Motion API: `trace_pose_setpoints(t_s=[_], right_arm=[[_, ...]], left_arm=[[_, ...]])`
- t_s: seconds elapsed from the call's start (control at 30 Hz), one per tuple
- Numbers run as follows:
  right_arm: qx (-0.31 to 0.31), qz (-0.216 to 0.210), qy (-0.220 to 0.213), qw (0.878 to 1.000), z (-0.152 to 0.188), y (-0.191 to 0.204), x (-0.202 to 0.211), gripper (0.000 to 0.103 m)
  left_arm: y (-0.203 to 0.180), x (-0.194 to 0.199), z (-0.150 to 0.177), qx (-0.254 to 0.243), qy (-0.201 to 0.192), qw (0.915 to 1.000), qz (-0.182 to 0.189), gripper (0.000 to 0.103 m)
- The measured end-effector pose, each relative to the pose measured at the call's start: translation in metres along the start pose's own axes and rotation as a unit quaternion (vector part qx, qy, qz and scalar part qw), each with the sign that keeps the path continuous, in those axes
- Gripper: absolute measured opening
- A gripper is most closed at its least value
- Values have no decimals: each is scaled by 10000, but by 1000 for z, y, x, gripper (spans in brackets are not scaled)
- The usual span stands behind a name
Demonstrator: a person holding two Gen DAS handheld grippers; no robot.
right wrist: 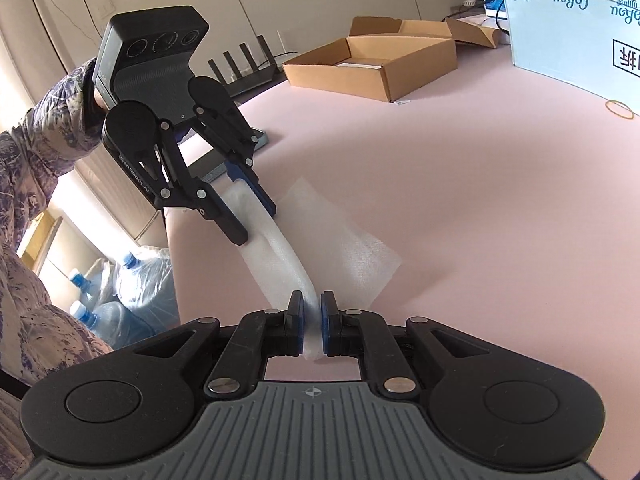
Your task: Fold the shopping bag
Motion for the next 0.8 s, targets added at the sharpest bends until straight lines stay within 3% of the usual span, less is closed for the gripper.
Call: trace_pose_setpoints(t_s=[0.1,0.17,0.2,0.43,0.53,0.67,0.8], right_arm=[[145,68,-72,9998,-2,1,-2,10],[264,188,-175,9993,-4,2,-1,23],[308,262,-243,9989,-4,3,1,24],[391,398,-1043,9930,-3,6,34,24],[589,214,-1325,9892,1,24,48,24],[995,231,-1056,9891,7,45,35,18],[998,489,-651,9917,8,35,6,14]], left_arm=[[8,0,4,219,-102,9996,142,30],[8,1,5,289,-141,9993,172,30],[6,3,6,297,-149,9993,174,30],[4,5,11,417,-194,9984,318,30],[4,5,12,466,-200,9979,393,30],[6,6,13,476,-199,9977,433,30],[3,7,16,428,-239,9982,344,31]])
Point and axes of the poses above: each gripper's, at about its wrist camera, not at the fingertips, and x roughly against the way its jaws point, y to its left, z to its underside, the point moved 1 cm from there along -x, roughly the way its jaws point, and after that the axes turned 11 degrees about -x, right-handed, at the moved point
